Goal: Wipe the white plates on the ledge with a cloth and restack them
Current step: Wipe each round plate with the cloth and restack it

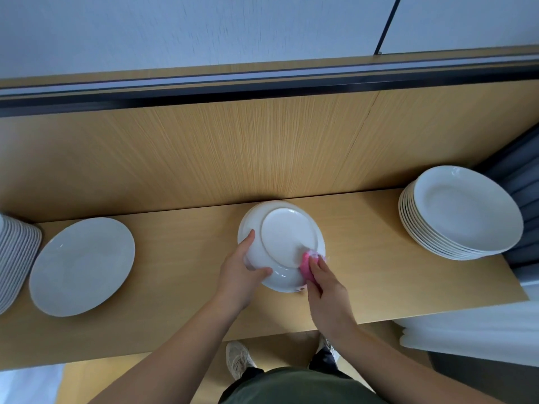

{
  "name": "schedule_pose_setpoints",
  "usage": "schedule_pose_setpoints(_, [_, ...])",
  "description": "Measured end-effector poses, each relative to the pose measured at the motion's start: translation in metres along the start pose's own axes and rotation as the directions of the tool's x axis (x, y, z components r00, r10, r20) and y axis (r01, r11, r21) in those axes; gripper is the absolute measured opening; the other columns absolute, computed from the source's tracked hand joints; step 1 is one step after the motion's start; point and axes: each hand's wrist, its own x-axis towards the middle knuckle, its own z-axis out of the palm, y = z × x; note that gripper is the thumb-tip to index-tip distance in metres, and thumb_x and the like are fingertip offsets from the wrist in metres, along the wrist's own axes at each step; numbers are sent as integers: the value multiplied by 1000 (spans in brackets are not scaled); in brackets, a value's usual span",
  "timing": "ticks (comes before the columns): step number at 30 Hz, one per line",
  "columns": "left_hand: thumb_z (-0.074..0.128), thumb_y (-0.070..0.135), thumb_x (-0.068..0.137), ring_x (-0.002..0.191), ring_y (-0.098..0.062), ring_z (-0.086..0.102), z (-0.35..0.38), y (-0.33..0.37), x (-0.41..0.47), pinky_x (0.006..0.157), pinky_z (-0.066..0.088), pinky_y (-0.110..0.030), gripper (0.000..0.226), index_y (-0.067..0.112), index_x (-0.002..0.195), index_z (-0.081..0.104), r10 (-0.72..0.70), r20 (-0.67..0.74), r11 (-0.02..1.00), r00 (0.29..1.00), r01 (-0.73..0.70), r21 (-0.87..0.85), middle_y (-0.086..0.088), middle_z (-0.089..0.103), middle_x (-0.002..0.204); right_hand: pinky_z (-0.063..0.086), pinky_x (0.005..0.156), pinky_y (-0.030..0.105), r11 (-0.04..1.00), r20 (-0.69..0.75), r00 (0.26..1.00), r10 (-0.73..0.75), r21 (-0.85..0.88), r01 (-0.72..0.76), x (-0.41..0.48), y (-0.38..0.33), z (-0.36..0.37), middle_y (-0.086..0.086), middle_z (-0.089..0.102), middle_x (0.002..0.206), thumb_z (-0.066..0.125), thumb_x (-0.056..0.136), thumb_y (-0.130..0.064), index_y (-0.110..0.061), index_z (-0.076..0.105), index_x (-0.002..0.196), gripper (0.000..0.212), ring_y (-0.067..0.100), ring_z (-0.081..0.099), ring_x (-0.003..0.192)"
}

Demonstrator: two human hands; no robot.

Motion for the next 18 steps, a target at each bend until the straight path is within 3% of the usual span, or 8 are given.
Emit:
schedule_pose_setpoints(2, [78,7,77,124,-22,49,-1,-1,1,100,49,-41,88,40,146,34,3,0,1000,1000,-4,14,5,43,142,18,107,3,996,-15,996,-86,-17,85,-3,-8,-8,-13,41,150,48,102,-18,-29,47,143,42,1,30,141])
schedule_pose_setpoints(4, [78,7,77,124,-21,49,-2,0,2,99,49,-39,87,40,145,34,6,3,1000,1000,-6,11,5,44,142,25,107,5,968,-48,969,-241,-86,237,1,-13,-19,-14,44,148,51,101,-11,-26,51,140,42,-3,36,136])
schedule_pose_setpoints(6, [77,7,77,122,-21,51,-2,0,2,98,49,-37,87,38,146,34,16,4,999,1000,-16,37,5,45,141,37,103,14,903,-39,928,-371,-250,350,13,-17,-24,-8,43,150,51,97,-3,-21,52,141,47,4,41,134])
schedule_pose_setpoints(8, [77,9,77,122,-19,51,-1,2,3,98,49,-37,87,37,147,33,24,6,998,1000,-24,65,6,45,142,45,101,31,829,48,904,-426,-380,411,25,-21,-21,4,42,151,46,95,-7,-16,51,141,47,22,44,135])
schedule_pose_setpoints(10, [78,9,76,122,-18,51,0,4,4,98,50,-38,87,36,146,34,16,9,998,1000,-17,55,6,45,142,34,113,43,749,250,879,-406,-461,476,33,-20,-12,10,35,155,24,105,-30,-13,42,146,49,30,32,143])
schedule_pose_setpoints(12, [79,7,76,121,-19,52,0,4,5,96,51,-37,87,36,146,35,-5,7,999,1000,5,33,6,45,142,11,122,40,721,371,859,-353,-477,502,37,-11,-7,5,20,161,-7,98,-55,-18,27,153,74,24,10,150])
schedule_pose_setpoints(13, [79,6,75,120,-20,53,-1,3,4,96,52,-37,87,36,145,36,-13,4,1000,1000,13,22,5,46,141,6,122,38,722,387,857,-340,-477,501,40,-6,-7,2,17,161,-12,95,-58,-21,22,153,77,20,5,150])
schedule_pose_setpoints(18, [78,6,76,122,-21,52,-1,2,3,99,49,-36,85,34,145,38,9,0,999,1000,-9,44,4,46,140,9,122,38,755,385,883,-267,-486,441,66,-6,-24,5,25,159,9,97,-42,-15,28,152,64,23,14,149])
